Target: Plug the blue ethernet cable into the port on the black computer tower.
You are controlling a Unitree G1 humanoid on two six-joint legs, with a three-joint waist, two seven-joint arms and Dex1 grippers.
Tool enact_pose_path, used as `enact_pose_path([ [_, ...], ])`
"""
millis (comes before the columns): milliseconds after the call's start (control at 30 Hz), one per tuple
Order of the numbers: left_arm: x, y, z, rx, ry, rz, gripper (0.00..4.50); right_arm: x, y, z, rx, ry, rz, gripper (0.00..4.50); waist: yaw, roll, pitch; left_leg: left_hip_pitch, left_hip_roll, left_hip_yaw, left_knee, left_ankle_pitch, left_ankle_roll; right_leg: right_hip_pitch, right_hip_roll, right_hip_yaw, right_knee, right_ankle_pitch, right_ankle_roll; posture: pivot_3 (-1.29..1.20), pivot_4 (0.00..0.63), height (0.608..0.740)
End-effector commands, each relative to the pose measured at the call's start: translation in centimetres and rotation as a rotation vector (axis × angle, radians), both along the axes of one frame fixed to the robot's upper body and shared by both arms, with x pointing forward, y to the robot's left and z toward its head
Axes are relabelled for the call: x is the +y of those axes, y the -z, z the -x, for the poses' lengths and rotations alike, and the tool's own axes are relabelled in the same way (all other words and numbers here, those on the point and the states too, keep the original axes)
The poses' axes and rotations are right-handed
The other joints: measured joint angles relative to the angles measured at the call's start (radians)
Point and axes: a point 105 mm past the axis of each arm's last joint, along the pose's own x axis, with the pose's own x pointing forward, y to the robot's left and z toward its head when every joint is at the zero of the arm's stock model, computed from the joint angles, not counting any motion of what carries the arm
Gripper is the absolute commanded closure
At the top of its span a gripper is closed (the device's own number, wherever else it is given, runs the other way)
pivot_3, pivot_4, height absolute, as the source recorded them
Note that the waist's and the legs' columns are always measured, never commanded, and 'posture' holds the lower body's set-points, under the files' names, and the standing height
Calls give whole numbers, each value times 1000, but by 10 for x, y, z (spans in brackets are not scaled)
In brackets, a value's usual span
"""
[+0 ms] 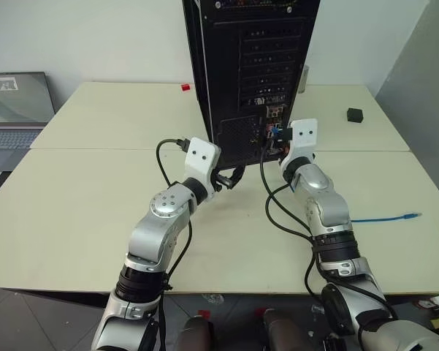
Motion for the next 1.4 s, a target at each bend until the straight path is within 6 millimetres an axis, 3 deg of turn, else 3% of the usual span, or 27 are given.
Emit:
enact_pose_path([
  [33,1,-12,-1,-44,-2,5,332,1,-35,5,-116,1,-22,4500,1,0,0,0,0,0,0,0,0,0,0,0,0,0,0,0,150,740],
  [667,-3,-16,2,-43,6,18,332,47,-42,5,-119,-41,1,4500,-20,0,0,0,1,0,0,0,0,-1,-1,0,1,0,0,0,150,740],
  [1400,-1,-15,2,-39,0,19,332,51,-40,-5,-110,-60,-10,4500,-48,0,0,3,1,2,0,0,0,-2,-1,3,6,0,0,0,150,740],
])
